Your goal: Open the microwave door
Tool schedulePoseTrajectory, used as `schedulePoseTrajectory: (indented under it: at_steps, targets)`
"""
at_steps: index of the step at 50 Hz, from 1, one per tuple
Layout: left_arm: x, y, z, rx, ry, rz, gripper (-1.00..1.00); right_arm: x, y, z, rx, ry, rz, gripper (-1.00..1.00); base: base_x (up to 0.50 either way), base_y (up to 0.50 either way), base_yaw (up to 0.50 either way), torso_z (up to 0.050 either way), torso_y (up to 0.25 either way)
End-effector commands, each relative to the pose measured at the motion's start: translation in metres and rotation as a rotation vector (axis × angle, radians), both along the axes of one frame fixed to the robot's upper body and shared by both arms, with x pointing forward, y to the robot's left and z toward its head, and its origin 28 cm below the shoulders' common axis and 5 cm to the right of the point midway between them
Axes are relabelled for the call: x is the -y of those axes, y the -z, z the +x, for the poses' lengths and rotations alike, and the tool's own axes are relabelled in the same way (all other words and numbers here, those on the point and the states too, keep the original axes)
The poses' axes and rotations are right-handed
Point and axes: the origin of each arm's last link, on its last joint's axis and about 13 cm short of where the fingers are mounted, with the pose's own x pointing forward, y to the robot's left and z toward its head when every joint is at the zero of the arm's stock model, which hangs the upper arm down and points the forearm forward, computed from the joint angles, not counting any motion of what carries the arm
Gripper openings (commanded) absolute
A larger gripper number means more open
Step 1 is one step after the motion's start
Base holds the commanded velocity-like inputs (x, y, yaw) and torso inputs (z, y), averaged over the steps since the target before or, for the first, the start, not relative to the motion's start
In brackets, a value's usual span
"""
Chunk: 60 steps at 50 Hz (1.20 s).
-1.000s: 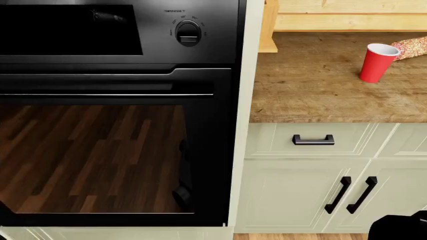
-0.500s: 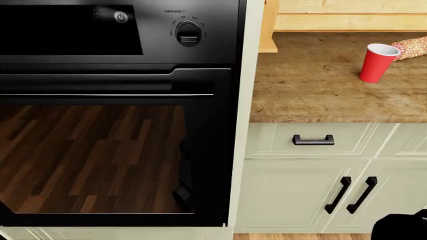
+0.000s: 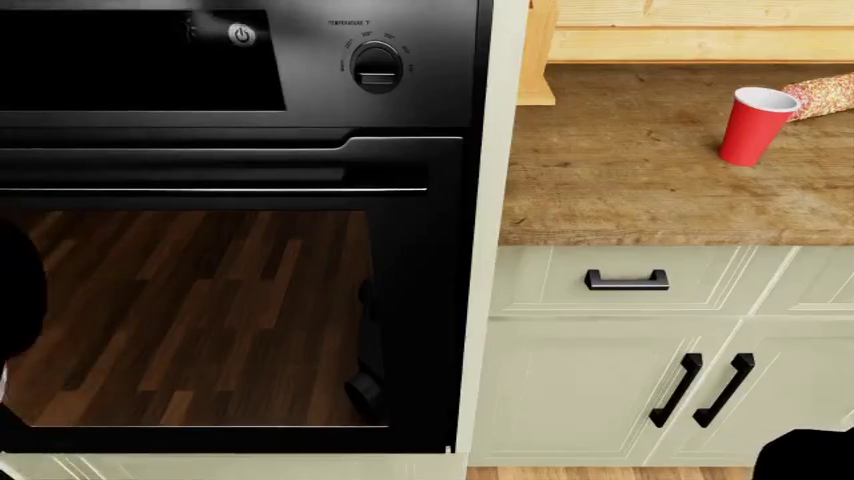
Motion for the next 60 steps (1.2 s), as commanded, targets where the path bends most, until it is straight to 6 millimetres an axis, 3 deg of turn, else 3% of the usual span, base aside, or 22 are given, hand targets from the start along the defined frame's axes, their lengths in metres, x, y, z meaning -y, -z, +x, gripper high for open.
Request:
schedulePoseTrajectory:
  at_steps: [1,9,16,25,41,60]
  targets:
    - [0.013,0.000,0.029,-0.040,0.002,-0.007,1.00,0.002,0.000,-0.002,0.003,0.006,0.004,1.00,0.00,0.00,0.00,0.000,0.000]
    - [0.012,-0.005,0.064,-0.049,-0.110,-0.046,1.00,0.003,-0.002,-0.003,0.007,0.009,0.001,1.00,0.00,0.00,0.00,0.000,0.000]
    - [0.001,-0.019,0.095,-0.034,-0.344,-0.064,1.00,0.002,-0.003,-0.003,0.011,0.006,0.001,1.00,0.00,0.00,0.00,0.000,0.000]
    - [-0.015,-0.026,0.117,-0.031,-0.534,-0.085,1.00,0.003,-0.004,-0.003,0.014,0.004,0.004,1.00,0.00,0.00,0.00,0.000,0.000]
    - [-0.056,-0.027,0.126,-0.037,-0.756,-0.107,1.00,0.001,-0.003,-0.002,0.013,0.000,0.005,1.00,0.00,0.00,0.00,0.000,0.000]
    - [-0.103,-0.031,0.113,-0.032,-0.930,-0.161,1.00,0.000,-0.004,-0.002,0.014,-0.006,0.000,1.00,0.00,0.00,0.00,0.000,0.000]
